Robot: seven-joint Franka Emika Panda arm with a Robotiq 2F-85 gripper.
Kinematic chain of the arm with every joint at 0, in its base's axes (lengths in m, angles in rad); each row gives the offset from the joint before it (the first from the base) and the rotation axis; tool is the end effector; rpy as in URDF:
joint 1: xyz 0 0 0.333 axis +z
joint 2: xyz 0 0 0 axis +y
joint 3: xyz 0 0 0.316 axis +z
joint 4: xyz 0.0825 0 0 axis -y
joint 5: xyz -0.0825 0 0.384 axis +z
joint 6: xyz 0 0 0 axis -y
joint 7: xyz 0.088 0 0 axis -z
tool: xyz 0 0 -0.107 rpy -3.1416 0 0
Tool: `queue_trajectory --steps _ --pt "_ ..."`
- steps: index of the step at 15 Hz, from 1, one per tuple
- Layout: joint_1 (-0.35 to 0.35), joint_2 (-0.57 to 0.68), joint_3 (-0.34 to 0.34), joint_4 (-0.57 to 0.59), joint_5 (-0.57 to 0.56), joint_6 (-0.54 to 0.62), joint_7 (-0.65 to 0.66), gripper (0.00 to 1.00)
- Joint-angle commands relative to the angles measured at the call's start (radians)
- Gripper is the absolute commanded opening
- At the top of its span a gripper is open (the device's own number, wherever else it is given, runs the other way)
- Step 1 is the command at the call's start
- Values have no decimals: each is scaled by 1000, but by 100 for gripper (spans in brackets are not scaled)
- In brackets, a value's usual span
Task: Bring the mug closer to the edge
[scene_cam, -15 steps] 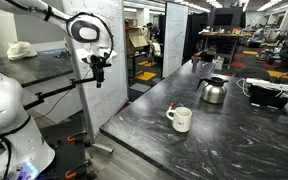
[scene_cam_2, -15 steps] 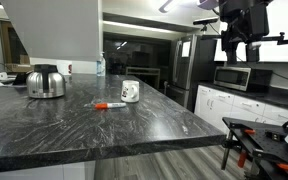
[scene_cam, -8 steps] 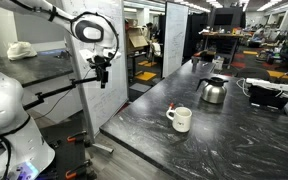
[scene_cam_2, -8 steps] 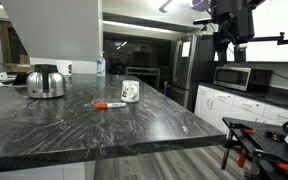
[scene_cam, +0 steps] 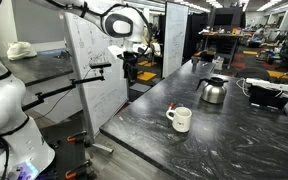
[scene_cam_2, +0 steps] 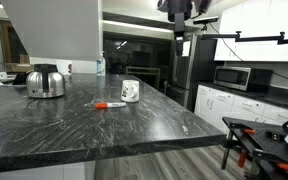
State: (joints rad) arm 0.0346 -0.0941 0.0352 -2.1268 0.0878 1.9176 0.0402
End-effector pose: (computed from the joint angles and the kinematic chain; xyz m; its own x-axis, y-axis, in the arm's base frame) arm 0.5065 0.0419 0.4419 0.9929 -0.0011 -0.1189 -0.0096 -0.9975 -0.0705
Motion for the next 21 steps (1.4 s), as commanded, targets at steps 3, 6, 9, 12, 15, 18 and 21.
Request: queue_trajectory --steps 3,6,9,12,15,18,21 --pt "-46 224 -50 325 14 -67 24 100" --pt "-59 322 -70 453 -8 -20 81 100" --pt "-64 422 -95 556 -32 -18 175 100" --pt "-83 514 -110 629 -8 -44 184 100" --pt "-103 598 -123 682 -4 -49 190 100" --pt "-127 660 -125 720 9 -50 187 100" --pt "-154 693 -127 738 32 -39 182 100"
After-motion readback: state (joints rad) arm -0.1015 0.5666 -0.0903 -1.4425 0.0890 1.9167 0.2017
